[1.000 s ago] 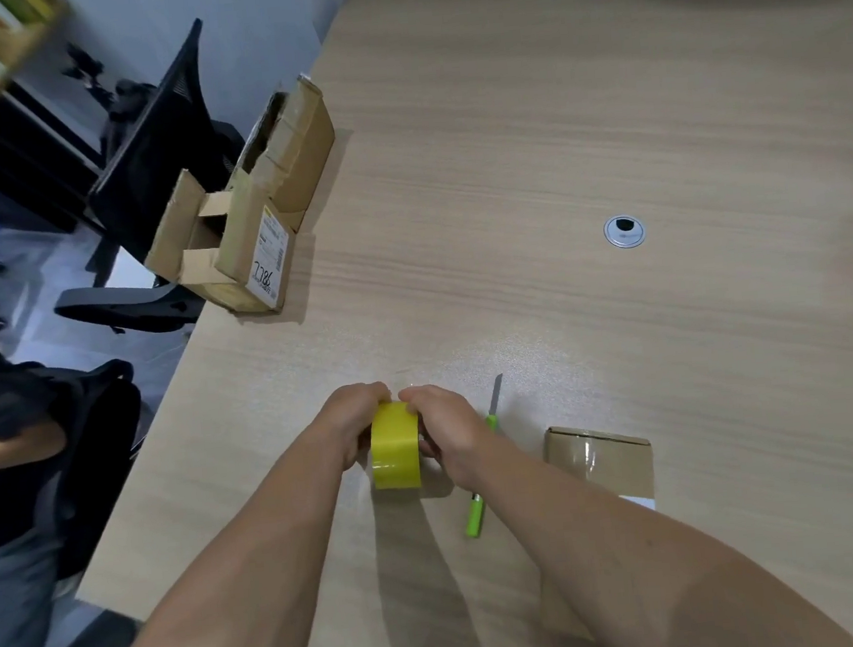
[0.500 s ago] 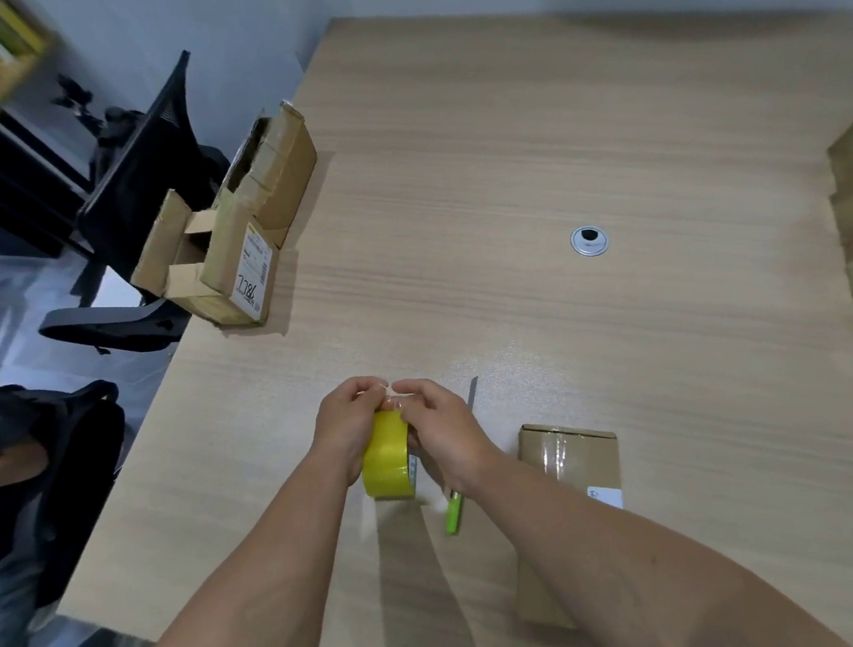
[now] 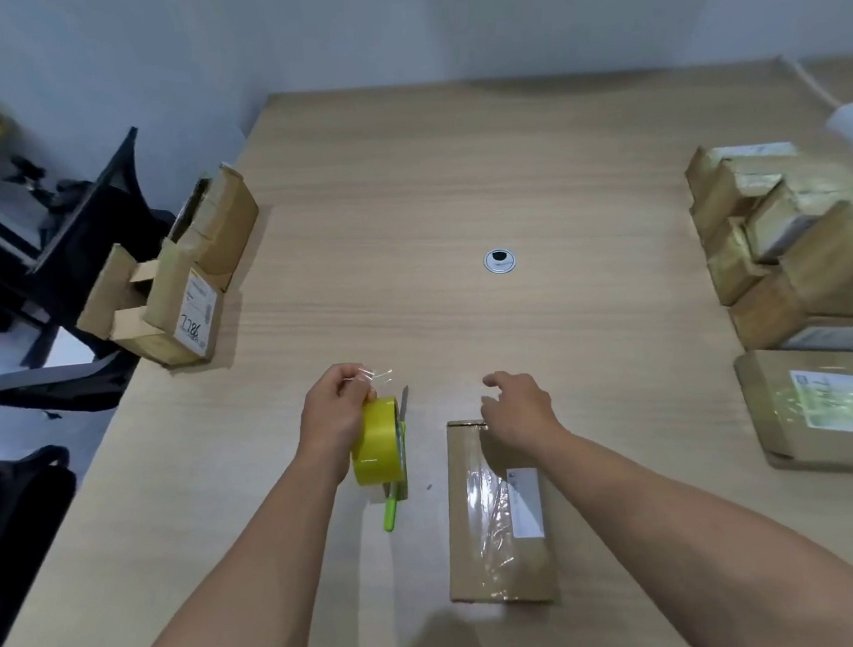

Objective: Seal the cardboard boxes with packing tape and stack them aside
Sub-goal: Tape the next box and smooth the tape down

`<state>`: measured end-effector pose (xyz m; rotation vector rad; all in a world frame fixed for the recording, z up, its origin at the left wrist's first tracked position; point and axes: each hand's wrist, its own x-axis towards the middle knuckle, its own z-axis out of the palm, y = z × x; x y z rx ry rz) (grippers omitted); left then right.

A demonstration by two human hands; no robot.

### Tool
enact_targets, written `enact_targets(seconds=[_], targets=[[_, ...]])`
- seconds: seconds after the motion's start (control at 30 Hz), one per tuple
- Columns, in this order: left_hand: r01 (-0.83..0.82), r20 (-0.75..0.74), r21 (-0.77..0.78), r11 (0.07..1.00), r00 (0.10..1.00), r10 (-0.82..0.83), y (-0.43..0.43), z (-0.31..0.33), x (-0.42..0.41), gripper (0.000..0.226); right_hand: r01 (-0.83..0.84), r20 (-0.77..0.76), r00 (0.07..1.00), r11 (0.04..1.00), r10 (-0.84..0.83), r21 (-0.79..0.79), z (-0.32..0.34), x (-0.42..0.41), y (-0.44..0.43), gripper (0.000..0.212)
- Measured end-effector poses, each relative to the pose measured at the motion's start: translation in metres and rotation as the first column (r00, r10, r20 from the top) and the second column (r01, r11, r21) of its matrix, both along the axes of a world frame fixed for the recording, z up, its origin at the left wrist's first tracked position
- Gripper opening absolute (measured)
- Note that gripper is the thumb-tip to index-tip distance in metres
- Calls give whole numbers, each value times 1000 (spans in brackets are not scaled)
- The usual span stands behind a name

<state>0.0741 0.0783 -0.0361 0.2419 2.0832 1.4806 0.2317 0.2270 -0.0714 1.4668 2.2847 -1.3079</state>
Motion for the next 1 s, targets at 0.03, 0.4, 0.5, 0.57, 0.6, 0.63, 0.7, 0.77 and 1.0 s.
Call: enact_targets(seconds=[0.03,0.4,0.5,0.57,0.6,0.63,0.7,0.77,1.0], targets=[[20,4,-2,1000,1000,-20,3,2,5,21,-35,75,997,999,34,20,-7,8,3,46],[179,24,-69,981,984,-178,27,5,52,17,-99,223,971,994,87,47,-22,49,-10,37],[182,31,-86,980,983,-180,30,5,60,15,-80,163,985,993,65,89,-25,55,-14,22],[183,36,-95,979,983,-180,32,4,63,15,-68,128,990,994,57,87,-24,56,-14,17],[185,38,-100,978,983,-182,32,3,65,15,-61,113,992,995,51,84,-25,56,-15,16],[185,40,-110,976,983,-182,32,2,66,15,-52,101,994,995,44,82,-25,56,-15,16],[188,45,-129,974,982,-184,34,-1,67,14,-37,87,996,997,31,71,-25,57,-15,15],[190,53,-153,970,982,-184,34,-4,67,14,-38,89,995,997,32,62,-26,58,-15,15],[207,102,-210,956,977,-189,37,-10,69,14,50,-107,993,998,-52,-24,-14,46,-5,17]])
